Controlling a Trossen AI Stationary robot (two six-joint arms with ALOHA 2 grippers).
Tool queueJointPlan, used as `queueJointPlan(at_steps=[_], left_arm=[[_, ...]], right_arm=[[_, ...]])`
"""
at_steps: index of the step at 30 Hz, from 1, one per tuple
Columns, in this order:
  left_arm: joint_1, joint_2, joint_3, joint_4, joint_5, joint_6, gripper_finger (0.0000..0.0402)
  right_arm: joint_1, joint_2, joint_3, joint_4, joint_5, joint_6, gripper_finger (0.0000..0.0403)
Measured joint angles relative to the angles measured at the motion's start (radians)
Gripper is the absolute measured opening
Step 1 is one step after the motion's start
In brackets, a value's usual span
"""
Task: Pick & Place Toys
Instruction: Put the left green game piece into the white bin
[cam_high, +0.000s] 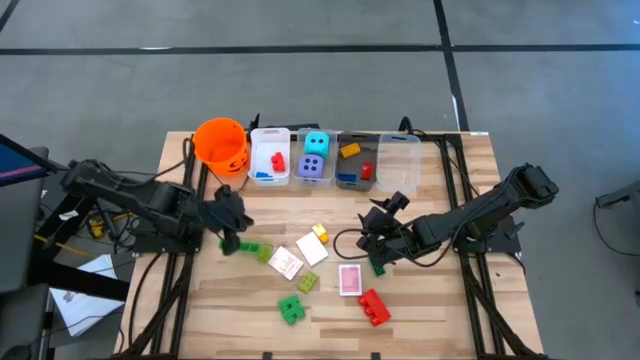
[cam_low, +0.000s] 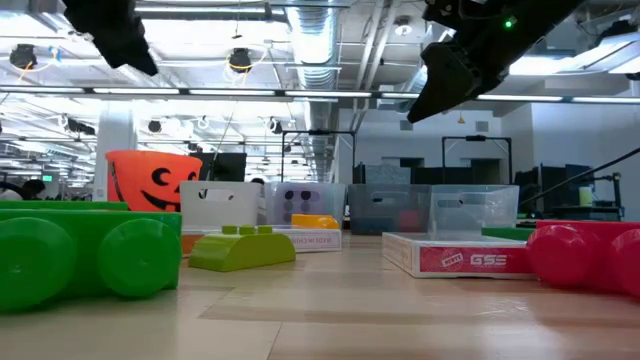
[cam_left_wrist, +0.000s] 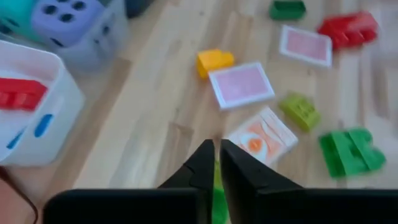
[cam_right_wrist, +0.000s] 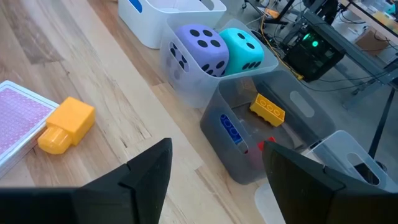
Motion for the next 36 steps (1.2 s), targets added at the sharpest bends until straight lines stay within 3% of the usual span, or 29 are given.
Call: queueJointPlan(at_steps=[4, 10, 14, 18, 28, 36], left_arm=[[0.0, 0.049, 0.0, -0.041, 0.058, 0.003, 0.0074], [0.001, 0.18, -0.001, -0.115, 0.074, 0.005, 0.0184], [0.009, 0.268, -0.001, -0.123, 0.073, 0.099, 0.0256], [0.026, 0.351, -0.001, -0.117, 0.074, 0.159, 0.0302], [0.101, 0.52, -0.001, -0.112, 0.213, 0.158, 0.0309], [0.107, 0.559, -0.001, -0.082, 0.283, 0.158, 0.0299]], right_arm=[[-0.006, 0.0, 0.0, 0.006, 0.0, -0.005, 0.0244], [-0.014, 0.0, 0.0, 0.015, 0.0, -0.005, 0.0244], [-0.014, 0.0, 0.0, 0.017, -0.001, -0.005, 0.0244], [-0.014, 0.0, 0.0, 0.028, -0.001, -0.005, 0.0244], [-0.013, 0.0, 0.0, 0.035, -0.003, -0.006, 0.0244], [-0.013, 0.0, 0.0, 0.034, -0.003, -0.01, 0.0244]])
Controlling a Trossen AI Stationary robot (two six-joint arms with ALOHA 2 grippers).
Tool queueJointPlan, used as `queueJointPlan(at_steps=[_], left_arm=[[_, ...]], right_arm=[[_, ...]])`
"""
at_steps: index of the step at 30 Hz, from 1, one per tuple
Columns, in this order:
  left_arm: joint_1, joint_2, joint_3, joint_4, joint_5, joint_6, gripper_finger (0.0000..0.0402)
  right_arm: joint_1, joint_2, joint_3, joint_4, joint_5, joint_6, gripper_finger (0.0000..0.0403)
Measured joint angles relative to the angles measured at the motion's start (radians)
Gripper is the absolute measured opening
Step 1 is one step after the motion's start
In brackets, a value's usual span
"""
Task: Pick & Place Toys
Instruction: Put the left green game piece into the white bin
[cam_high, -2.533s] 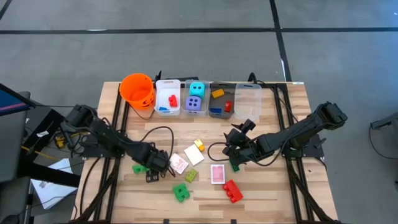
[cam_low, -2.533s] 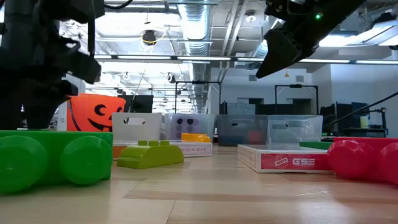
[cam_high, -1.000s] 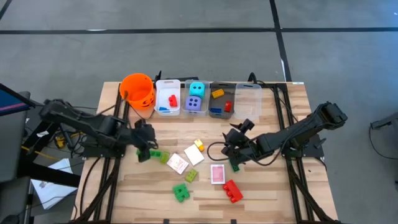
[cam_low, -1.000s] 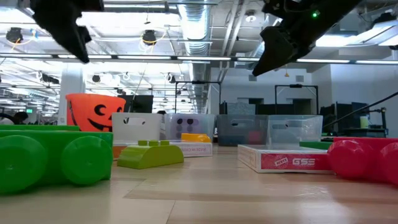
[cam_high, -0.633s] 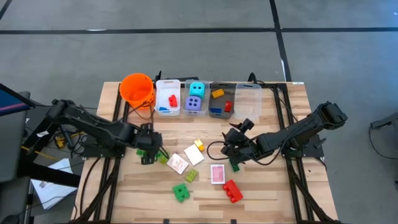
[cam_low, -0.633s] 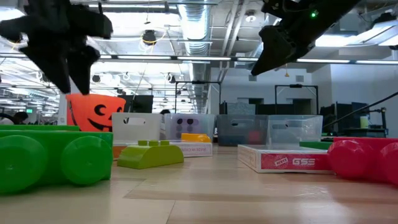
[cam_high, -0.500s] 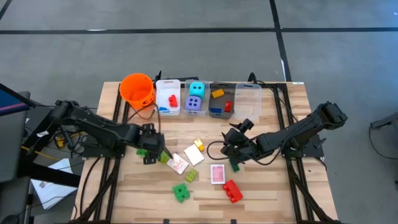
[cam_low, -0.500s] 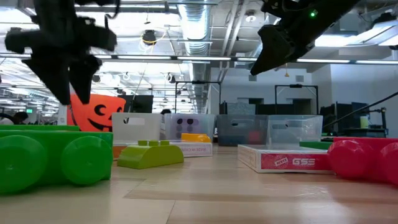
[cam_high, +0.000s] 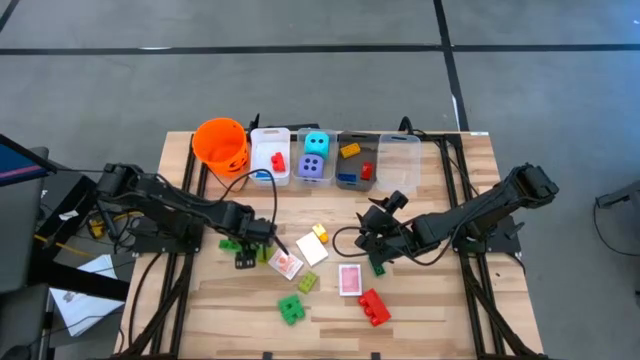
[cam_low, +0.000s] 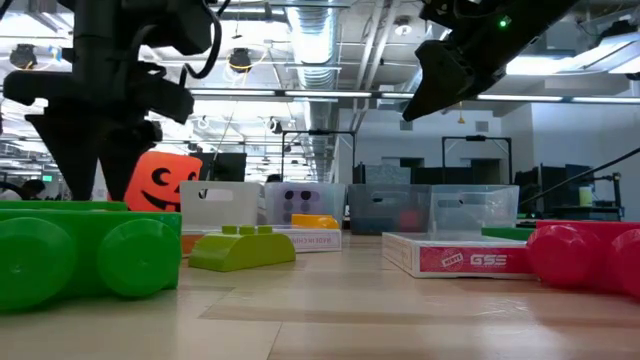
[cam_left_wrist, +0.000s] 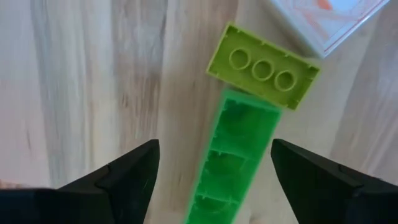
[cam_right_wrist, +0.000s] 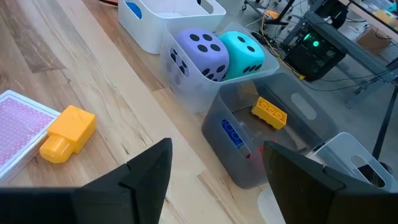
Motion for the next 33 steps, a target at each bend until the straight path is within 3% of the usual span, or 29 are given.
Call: queueJointPlan(at_steps=[20, 26, 33], left_arm=[[-0.031, 0.0, -0.001, 0.095, 0.031, 0.058, 0.0298], [-0.042, -0.001, -0.099, 0.185, 0.106, 0.094, 0.0298], [-0.042, 0.0, -0.156, 0.197, 0.105, 0.049, 0.029]], right_arm=[[0.0, 0.0, 0.0, 0.0, 0.0, -0.005, 0.0244], [0.0, 0.0, 0.0, 0.0, 0.0, -0.005, 0.0244], [-0.001, 0.0, 0.0, 0.0, 0.0, -0.005, 0.0244]])
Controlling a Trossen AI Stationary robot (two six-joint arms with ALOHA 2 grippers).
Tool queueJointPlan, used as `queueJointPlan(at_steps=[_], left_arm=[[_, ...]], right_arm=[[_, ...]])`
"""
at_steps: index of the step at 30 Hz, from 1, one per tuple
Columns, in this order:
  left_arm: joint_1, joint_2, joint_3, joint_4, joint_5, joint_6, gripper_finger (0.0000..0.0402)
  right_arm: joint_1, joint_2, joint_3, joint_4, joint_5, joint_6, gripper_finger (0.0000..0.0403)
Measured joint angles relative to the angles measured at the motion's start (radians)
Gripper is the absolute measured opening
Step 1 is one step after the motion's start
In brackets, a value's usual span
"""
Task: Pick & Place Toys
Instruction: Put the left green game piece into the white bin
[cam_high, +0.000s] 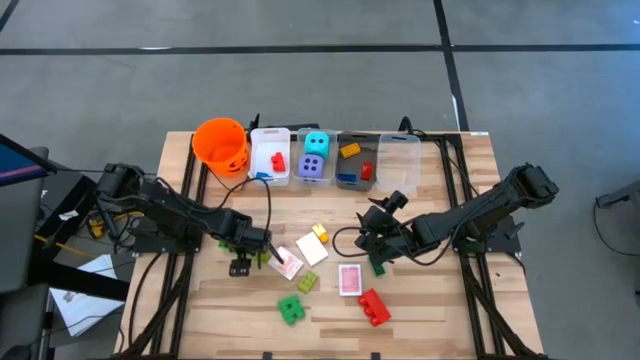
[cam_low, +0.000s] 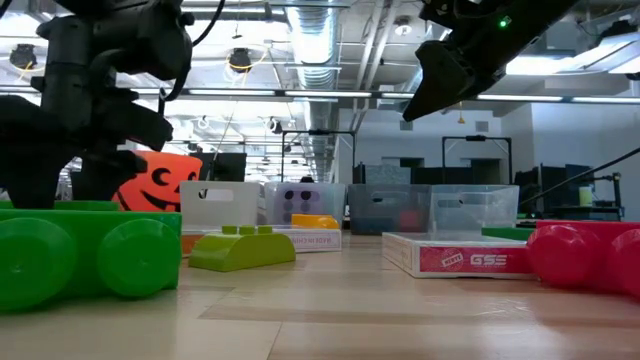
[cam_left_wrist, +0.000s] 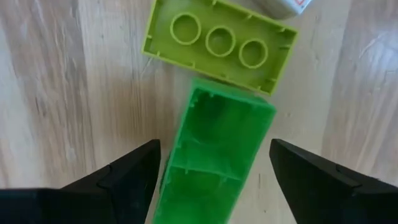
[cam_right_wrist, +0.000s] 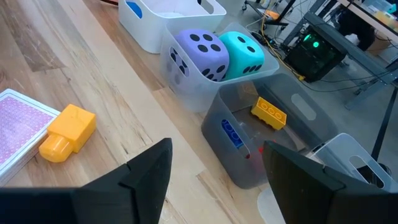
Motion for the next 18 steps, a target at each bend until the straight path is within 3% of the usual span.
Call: queueJointPlan(at_steps=[4, 11, 14, 18], left_arm=[[0.0, 0.0, -0.016, 0.049, -0.008, 0.009, 0.0251], [0.0, -0.005, -0.054, 0.128, -0.055, 0.022, 0.0128], [0.0, -0.033, -0.059, 0.154, -0.099, 0.023, 0.0131], [0.012, -0.127, -0.056, 0.222, -0.254, 0.024, 0.0131]], right_arm=[[0.0, 0.0, 0.0, 0.0, 0.0, 0.0, 0.0244], [0.0, 0.0, 0.0, 0.0, 0.0, 0.0, 0.0244], [0.0, 0.0, 0.0, 0.0, 0.0, 0.0, 0.0244], [0.0, 0.0, 0.0, 0.0, 0.001, 0.0, 0.0244]])
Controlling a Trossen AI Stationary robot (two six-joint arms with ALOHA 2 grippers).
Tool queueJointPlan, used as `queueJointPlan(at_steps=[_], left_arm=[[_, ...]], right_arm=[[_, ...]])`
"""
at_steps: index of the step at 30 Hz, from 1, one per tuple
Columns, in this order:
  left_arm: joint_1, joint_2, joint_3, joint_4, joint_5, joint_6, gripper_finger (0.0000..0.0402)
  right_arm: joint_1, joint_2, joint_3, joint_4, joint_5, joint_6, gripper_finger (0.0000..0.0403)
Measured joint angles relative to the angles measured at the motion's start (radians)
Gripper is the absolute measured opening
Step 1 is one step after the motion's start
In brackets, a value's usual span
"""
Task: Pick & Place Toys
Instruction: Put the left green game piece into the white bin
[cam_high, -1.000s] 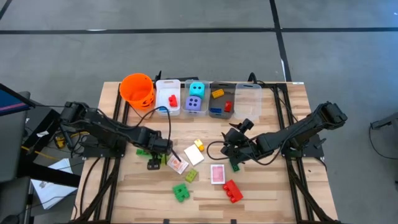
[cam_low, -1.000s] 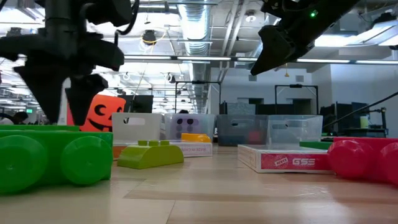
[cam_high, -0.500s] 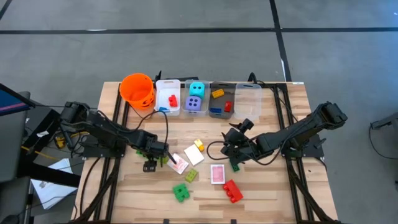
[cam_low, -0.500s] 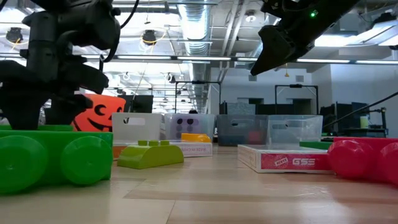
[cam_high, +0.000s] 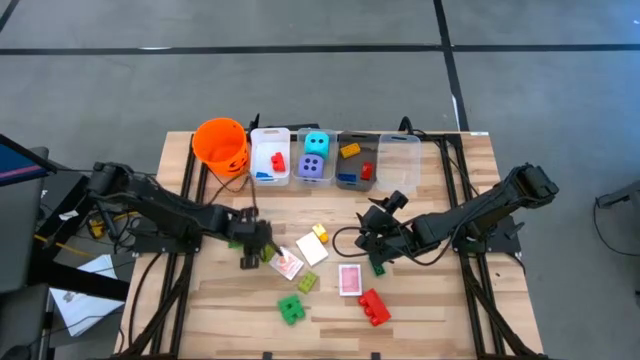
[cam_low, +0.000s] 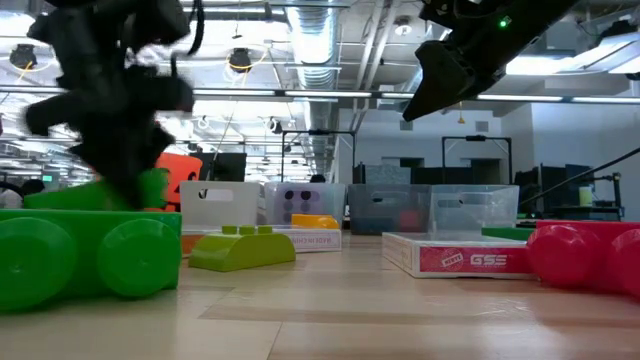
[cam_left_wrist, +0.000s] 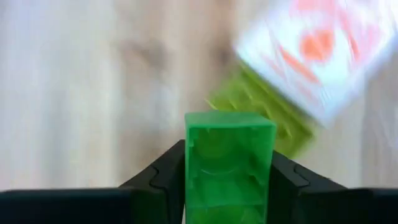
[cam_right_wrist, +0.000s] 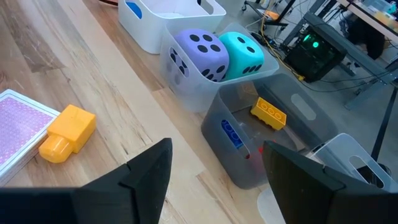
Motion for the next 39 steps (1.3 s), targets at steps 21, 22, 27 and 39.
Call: queueJointPlan(at_steps=[21, 22, 27, 39], left_arm=[[0.384, -0.3, 0.001, 0.706, -0.57, 0.695, 0.013], [0.417, -0.299, 0.0, 0.701, -0.553, 0.711, 0.013], [0.572, -0.279, 0.0, 0.741, -0.452, 0.717, 0.0137], [0.721, -0.193, 0.0, 0.875, -0.293, 0.709, 0.0199]], right_arm=[[0.001, 0.0, 0.0, 0.005, 0.003, -0.042, 0.0244], [0.001, 0.0, 0.0, 0.005, 0.003, -0.042, 0.0244], [-0.006, 0.0, 0.0, 0.005, 0.003, -0.042, 0.0244], [-0.006, 0.0, 0.0, 0.008, 0.003, -0.042, 0.0244]])
